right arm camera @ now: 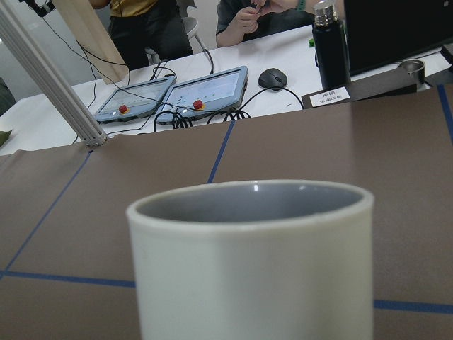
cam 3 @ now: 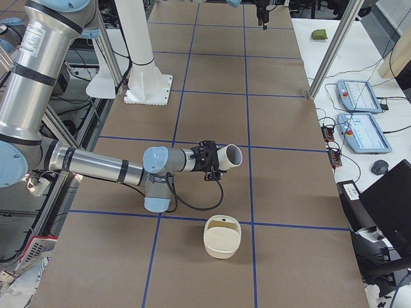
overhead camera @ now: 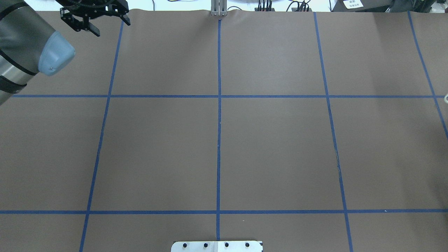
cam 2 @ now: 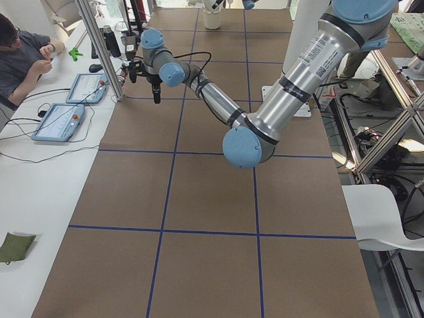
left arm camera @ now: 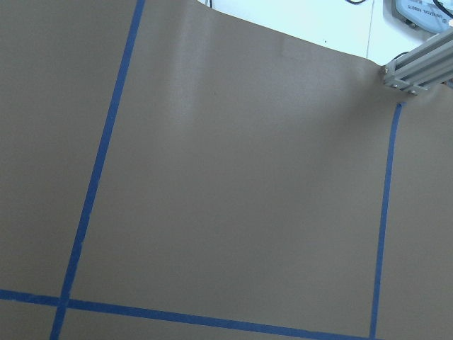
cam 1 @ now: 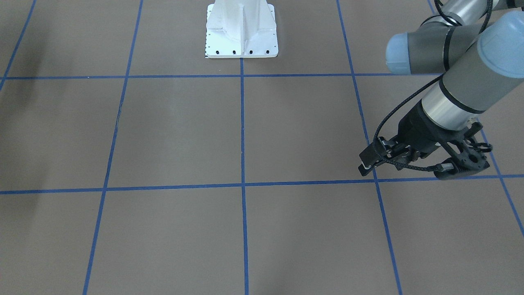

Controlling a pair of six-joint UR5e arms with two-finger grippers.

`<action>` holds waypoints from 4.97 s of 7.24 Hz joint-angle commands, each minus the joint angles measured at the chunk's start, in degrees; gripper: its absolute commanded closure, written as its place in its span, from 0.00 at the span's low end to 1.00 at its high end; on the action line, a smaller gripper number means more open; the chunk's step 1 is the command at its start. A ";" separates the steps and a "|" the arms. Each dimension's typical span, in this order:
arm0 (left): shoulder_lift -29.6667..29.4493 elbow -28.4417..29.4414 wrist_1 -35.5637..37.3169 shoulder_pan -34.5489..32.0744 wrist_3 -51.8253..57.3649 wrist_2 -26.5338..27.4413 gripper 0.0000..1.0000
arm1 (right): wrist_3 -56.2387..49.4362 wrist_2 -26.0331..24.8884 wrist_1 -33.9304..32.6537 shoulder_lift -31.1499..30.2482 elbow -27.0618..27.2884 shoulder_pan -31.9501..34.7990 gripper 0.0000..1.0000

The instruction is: Left arm hands cup to right arm to dump lemon

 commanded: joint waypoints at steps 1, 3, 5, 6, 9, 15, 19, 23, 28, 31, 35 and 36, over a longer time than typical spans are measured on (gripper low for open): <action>0.16 -0.01 -0.03 -0.06 0.07 -0.01 0.00 | 13.21 0.34 13.12 2.92 -11.01 0.58 0.82; 0.16 -0.01 0.06 -0.06 0.07 -0.01 0.00 | 21.74 1.30 19.84 6.00 -19.57 4.34 0.82; 0.07 -0.18 0.06 -0.06 0.07 -0.01 0.00 | 35.96 1.48 20.12 6.62 -19.67 6.11 0.80; 0.07 -0.44 0.06 -0.06 0.07 -0.01 0.00 | 44.47 1.48 21.86 6.71 -20.11 6.47 0.80; 0.07 -0.36 0.14 -0.06 0.07 -0.01 0.00 | 67.34 0.96 27.40 8.37 -22.92 9.27 0.80; -0.80 -0.36 0.58 -0.23 0.07 -0.01 0.00 | 92.94 0.78 27.50 9.18 -26.62 12.18 0.79; -1.33 -0.45 0.76 -0.23 -0.02 -0.01 0.00 | 108.24 1.57 27.32 8.38 -27.85 16.40 0.76; -1.24 -0.36 0.76 0.82 -0.11 0.25 0.00 | 118.29 7.00 27.24 10.14 -27.76 18.50 0.71; -1.24 -0.45 0.76 0.91 -0.11 0.95 0.00 | 125.39 11.14 27.24 13.03 -27.76 21.58 0.67; -1.24 -0.36 0.76 1.00 -0.11 0.95 0.00 | 123.87 13.16 27.41 15.06 -27.06 22.03 0.68; -1.25 -0.45 0.76 1.00 -0.19 0.95 0.00 | 105.86 13.00 27.94 14.36 -26.80 21.94 0.68; -1.24 -0.45 0.76 1.00 -0.20 0.95 0.00 | 100.69 13.00 28.03 14.27 -26.79 21.94 0.68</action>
